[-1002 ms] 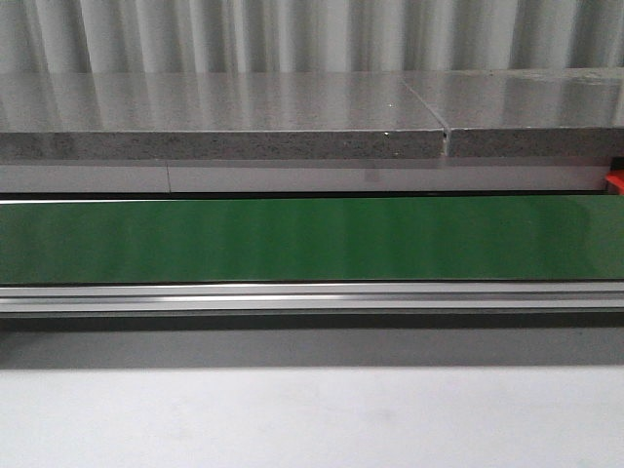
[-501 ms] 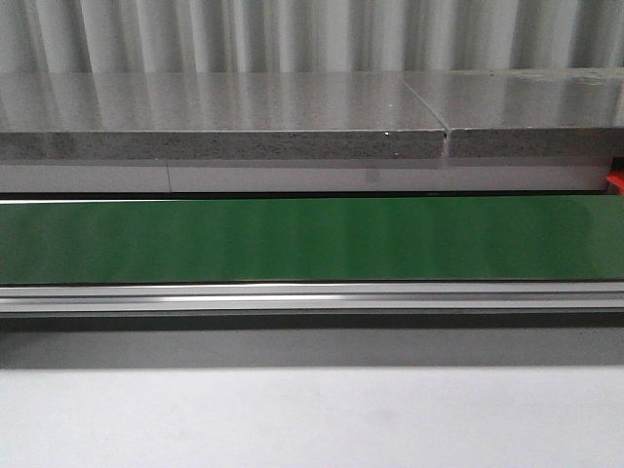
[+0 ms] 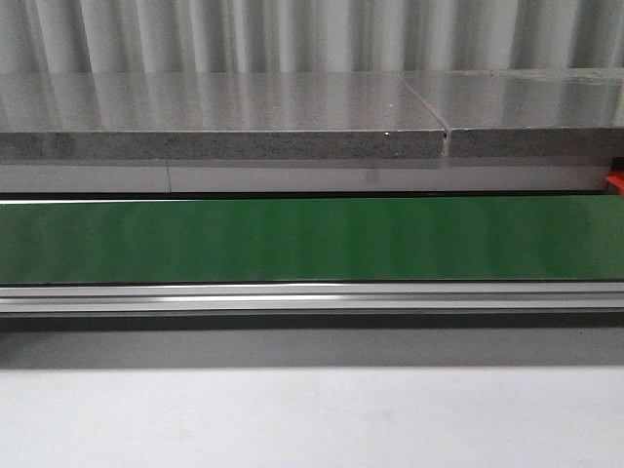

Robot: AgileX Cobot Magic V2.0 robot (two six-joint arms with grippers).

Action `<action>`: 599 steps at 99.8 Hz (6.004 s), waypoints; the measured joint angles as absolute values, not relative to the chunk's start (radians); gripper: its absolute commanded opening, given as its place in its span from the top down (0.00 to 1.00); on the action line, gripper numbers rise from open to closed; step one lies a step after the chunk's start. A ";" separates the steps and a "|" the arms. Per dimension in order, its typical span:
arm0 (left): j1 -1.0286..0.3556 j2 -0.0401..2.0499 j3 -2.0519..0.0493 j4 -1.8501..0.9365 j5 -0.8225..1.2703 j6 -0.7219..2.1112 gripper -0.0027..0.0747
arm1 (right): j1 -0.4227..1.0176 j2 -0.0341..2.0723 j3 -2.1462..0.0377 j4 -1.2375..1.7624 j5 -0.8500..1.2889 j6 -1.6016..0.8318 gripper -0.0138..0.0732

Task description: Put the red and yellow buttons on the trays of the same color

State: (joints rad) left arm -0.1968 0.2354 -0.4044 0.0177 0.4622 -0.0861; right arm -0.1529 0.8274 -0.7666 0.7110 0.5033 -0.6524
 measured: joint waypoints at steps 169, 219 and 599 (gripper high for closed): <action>-0.189 0.248 -0.409 0.030 0.541 -0.139 0.12 | -0.153 0.677 -0.619 0.660 0.570 -0.655 0.93; 0.078 0.914 -0.822 0.275 0.610 -0.553 0.12 | -0.153 0.677 -0.619 0.660 0.570 -0.655 0.93; 0.109 1.563 -1.165 -0.057 0.860 -0.022 0.49 | -0.153 0.677 -0.619 0.659 0.574 -0.657 0.93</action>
State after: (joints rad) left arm 0.1087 1.5628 -1.1649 -0.0568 0.8599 -0.0225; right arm -0.1529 0.6773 -0.6185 0.6589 0.5736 -0.6568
